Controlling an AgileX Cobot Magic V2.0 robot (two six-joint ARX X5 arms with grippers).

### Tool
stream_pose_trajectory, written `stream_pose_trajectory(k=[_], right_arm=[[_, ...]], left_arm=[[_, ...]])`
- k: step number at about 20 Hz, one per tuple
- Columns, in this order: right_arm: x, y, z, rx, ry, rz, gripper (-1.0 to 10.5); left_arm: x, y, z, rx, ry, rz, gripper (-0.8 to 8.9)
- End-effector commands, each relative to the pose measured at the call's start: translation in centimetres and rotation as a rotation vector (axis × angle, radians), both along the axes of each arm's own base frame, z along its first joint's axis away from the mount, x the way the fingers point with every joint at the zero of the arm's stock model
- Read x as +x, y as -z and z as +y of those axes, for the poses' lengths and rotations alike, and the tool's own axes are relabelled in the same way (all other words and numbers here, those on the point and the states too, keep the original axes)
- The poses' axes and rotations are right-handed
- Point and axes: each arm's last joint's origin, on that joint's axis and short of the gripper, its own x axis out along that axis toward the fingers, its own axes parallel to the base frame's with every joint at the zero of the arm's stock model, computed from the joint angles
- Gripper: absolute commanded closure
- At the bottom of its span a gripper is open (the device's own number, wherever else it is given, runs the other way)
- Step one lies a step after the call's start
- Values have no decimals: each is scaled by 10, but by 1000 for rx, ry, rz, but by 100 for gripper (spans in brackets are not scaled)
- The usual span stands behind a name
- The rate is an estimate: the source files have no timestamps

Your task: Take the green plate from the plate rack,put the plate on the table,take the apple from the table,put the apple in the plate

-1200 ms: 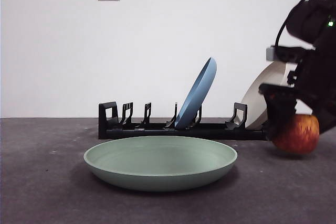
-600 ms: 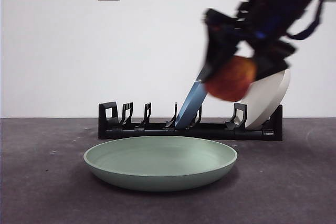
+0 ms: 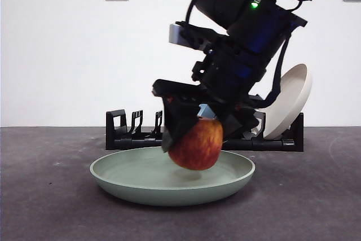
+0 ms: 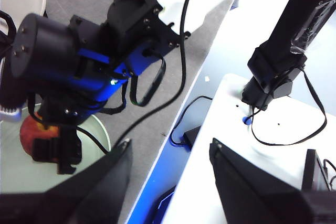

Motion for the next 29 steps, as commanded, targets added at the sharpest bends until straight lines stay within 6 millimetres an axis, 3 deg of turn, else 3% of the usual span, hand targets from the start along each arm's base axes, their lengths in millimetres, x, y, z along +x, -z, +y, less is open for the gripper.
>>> stream_pose_trajectory(k=[1,7,8,10,11,12,18,22,25,29], right_arm=[[-1,9,5,-30,-6,1,964],[-3,14,5,-54,-13,34,949],[-4,14,5,-60,-13,40,857],[-4,14,5,-61,-13,40,479],[-4,14,5,-59,-13,40,346],[-3,13,5,-56,-14,38,285],[0,-6,11,-12,-17,-8,285],[-8,-35,2,24,-10,-50,285],[-26,-66,-16,24,-11,-48,286],[-69,-107,-56,5,-37,20,290]], left_arm=[[0,0,0,5,-8,-9,562],[0,1,1,16,-8,-5,562],[0,1,1,20,-9,-3,562],[0,2,2,25,-9,-1,562],[0,2,2,26,-9,0,562],[0,2,2,26,-9,-1,562],[0,2,2,27,-9,1,562],[-1,3,3,42,-10,7,562],[-1,4,3,53,-10,9,562],[0,5,4,72,-32,-3,562]])
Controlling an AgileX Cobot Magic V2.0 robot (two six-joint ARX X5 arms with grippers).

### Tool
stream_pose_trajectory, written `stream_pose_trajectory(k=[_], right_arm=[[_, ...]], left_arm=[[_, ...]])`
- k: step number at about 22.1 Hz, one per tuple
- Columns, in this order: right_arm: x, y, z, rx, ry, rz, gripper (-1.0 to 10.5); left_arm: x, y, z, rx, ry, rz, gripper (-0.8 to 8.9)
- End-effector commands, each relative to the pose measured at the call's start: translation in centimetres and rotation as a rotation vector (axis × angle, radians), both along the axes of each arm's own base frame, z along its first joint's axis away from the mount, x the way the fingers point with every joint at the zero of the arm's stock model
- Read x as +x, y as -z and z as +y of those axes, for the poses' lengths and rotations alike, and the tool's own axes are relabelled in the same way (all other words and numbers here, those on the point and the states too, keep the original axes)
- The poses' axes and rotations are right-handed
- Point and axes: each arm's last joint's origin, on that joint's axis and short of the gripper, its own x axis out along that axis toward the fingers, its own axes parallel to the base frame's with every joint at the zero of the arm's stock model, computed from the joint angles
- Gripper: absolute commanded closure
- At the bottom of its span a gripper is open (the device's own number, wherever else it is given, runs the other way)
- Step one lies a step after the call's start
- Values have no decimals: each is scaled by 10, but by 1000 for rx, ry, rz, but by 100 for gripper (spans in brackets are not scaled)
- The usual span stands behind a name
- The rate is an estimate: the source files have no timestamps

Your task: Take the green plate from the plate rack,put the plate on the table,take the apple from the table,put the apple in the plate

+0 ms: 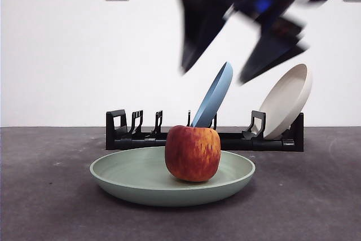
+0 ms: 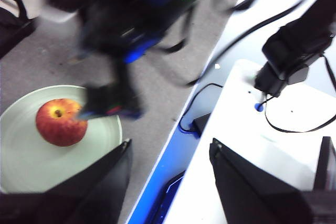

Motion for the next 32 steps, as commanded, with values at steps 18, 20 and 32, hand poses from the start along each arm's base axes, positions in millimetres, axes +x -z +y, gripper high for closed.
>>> stream_pose_trajectory(k=[18,20,32], right_arm=[[-108,-55,-99,103,-76,174,764],[-109,-56,-100,109,-77,169,971],[-109,-56,-101,124,-49,184,947]], left_arm=[[-3,10,9,139,-8,44,724],[-4,11,10,145,-9,47,823],[-3,11,10,147,-15,41,818]])
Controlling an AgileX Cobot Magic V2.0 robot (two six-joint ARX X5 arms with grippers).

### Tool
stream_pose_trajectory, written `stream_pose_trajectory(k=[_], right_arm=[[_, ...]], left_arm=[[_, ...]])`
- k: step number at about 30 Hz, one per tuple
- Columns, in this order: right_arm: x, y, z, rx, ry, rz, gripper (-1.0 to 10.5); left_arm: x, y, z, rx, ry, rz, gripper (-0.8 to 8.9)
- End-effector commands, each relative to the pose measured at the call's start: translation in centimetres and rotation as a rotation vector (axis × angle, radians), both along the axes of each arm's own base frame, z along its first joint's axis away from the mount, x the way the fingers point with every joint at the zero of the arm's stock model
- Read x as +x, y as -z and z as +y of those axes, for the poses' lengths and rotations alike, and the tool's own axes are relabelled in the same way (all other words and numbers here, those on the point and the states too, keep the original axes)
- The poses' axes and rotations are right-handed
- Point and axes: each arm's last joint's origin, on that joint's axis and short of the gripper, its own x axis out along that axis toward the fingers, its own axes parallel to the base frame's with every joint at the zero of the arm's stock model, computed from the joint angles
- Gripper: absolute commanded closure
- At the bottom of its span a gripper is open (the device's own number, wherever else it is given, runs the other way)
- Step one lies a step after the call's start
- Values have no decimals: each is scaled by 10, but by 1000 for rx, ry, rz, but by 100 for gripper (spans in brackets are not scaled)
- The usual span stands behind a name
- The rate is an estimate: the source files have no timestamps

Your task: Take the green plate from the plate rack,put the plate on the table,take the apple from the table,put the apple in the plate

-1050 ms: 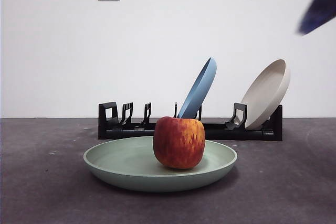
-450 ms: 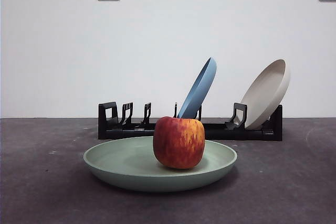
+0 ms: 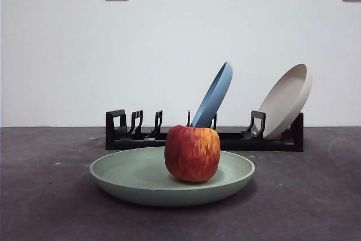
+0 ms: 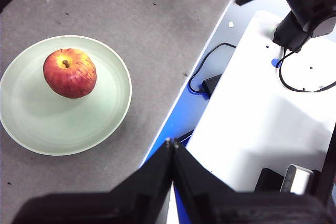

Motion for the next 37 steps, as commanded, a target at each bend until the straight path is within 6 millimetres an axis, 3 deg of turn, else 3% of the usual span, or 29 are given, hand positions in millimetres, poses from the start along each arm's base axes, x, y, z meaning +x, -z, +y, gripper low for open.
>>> stream_pose_trajectory(k=[1,19,24,29,32,37], right_arm=[[0,-1,0,10,14,5,947],[0,-1,0,10,14,6,947],[0,-1,0,10,14,5,947],[0,-1,0,10,14,6,947],[0,-1,0,9,14,5,947],[0,-1,0,10,14,6,947]], left_arm=[[0,0,0,1,-6,-13,817],[1,-1,0,-7,-5,-16,818],[12,-10,5,-44,-105,-165,818],[39,-37,24,-214,-226,-406,817],[54,-53,45,-342,-357,-523,817],[65,-56,85,-493,-518,-717,817]])
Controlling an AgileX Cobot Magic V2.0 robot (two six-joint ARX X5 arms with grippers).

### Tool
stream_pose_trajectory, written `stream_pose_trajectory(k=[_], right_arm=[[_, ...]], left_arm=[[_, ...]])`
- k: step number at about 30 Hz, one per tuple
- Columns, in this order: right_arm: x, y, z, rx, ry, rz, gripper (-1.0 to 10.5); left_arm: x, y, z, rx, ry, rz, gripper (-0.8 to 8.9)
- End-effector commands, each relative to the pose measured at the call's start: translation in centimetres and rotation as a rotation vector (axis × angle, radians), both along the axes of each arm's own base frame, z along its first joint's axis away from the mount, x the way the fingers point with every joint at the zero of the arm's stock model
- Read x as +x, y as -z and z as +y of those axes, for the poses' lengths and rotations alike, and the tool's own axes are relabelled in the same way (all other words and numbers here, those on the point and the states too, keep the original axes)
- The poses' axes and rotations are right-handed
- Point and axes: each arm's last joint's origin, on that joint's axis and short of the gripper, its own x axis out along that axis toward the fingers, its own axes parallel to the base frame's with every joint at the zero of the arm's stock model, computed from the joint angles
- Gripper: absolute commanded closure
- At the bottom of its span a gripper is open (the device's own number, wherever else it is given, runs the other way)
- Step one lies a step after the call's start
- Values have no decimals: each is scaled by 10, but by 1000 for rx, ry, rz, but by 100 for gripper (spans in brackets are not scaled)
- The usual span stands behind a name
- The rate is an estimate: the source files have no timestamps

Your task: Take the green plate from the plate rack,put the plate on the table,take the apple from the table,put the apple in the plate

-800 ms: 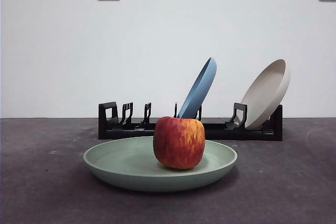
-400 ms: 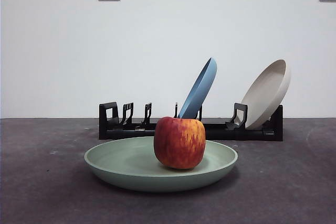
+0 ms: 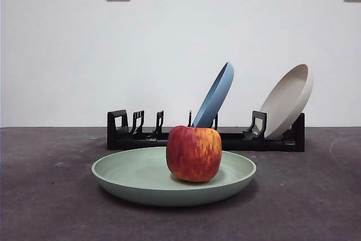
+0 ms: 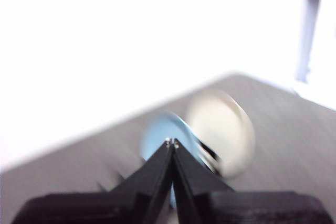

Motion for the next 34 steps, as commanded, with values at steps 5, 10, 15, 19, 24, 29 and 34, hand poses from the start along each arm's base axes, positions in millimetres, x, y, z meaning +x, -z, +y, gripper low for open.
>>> stream_pose_trajectory(k=[5,10,15,19,24,29,34], right_arm=[[0,-1,0,7,5,0,947],[0,-1,0,7,5,0,947],[0,-1,0,7,5,0,947],[0,-1,0,7,5,0,947],[0,-1,0,7,5,0,947],[0,-1,0,7,5,0,947],[0,-1,0,7,5,0,947]], left_arm=[[-6,38,48,-67,-219,-204,817],[-21,97,70,-42,-361,-231,817],[-29,155,81,-15,-451,-180,817],[-34,198,85,-15,-490,-144,817],[-35,235,87,-8,-513,-115,817],[-34,260,90,-21,-537,-52,817],[-32,280,90,-32,-548,21,817]])
